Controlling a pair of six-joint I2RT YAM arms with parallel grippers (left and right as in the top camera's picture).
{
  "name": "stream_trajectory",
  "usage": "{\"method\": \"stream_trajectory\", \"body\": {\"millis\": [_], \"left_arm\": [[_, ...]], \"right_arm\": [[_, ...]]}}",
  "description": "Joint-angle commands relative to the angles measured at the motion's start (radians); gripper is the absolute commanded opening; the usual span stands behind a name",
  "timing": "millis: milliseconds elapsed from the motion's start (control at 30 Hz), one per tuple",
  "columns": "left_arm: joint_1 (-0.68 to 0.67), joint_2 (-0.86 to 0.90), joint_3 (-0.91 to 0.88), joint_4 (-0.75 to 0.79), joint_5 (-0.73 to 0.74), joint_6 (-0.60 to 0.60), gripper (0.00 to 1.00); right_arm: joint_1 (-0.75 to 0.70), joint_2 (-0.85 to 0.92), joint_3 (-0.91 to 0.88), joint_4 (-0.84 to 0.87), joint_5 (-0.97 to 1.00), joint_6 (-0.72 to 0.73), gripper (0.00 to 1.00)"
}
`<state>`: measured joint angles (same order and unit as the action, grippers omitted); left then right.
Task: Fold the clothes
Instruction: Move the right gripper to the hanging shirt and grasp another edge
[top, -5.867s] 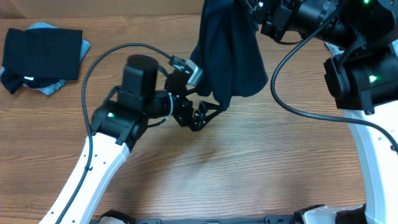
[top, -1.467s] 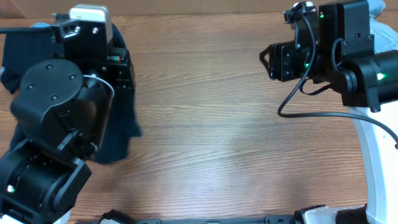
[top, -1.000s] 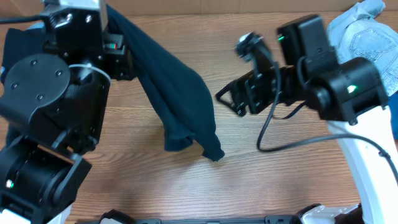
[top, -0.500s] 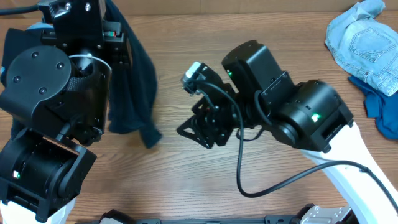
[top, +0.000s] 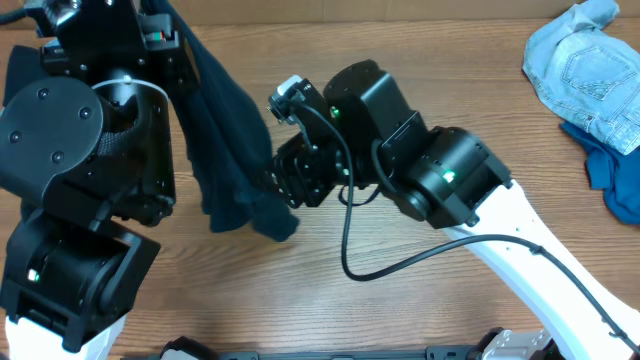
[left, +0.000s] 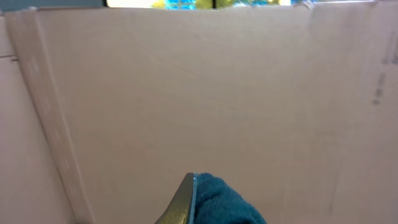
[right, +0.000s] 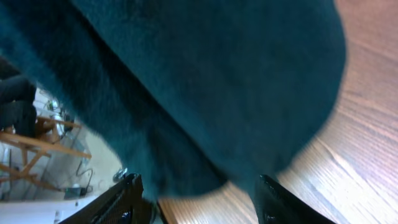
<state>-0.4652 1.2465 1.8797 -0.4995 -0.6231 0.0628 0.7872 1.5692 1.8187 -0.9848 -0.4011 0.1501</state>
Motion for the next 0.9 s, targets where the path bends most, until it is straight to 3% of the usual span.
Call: {"method": "stream_trajectory", "body": {"millis": [0, 867], "left_arm": [[-0.015, 0.024, 0.023, 0.026, -0.072, 0.013, 0.04], [-0.086, 0.049, 0.036, 0.097, -0.178, 0.099, 0.04]], "right_arm": [[0.035, -0.002, -0.035, 0.045, 0.090, 0.068, 0.61], [0.142, 0.081, -0.053, 0.190, 0.230, 0.113, 0.59]]}}
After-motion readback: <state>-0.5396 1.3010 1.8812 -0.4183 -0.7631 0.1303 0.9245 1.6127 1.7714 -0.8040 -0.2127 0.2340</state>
